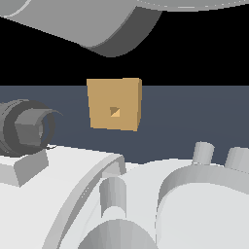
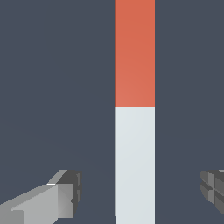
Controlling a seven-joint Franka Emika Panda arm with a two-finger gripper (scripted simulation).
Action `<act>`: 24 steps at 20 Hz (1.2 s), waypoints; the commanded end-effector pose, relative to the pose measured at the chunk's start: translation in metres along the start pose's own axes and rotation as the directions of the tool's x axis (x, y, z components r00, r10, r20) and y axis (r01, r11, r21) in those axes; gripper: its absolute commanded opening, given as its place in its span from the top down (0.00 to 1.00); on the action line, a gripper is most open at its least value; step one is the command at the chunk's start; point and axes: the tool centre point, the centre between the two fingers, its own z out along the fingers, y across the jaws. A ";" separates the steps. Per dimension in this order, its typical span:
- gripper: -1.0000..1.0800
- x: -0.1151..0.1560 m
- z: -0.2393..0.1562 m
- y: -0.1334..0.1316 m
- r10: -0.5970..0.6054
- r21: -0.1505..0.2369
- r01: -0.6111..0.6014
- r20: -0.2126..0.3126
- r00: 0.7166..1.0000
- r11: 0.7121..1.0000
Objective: Insert the peg into the horizontal hole in a box.
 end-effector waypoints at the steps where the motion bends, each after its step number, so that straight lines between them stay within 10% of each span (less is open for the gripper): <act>1: 0.04 0.000 0.000 0.001 0.000 -0.001 0.000 0.000 1.000 1.000; 23: 0.04 0.001 0.049 0.001 -0.001 -0.001 0.001 0.000 1.000 1.000; 24: 1.00 0.001 0.049 0.001 -0.001 -0.001 0.001 0.000 1.000 1.000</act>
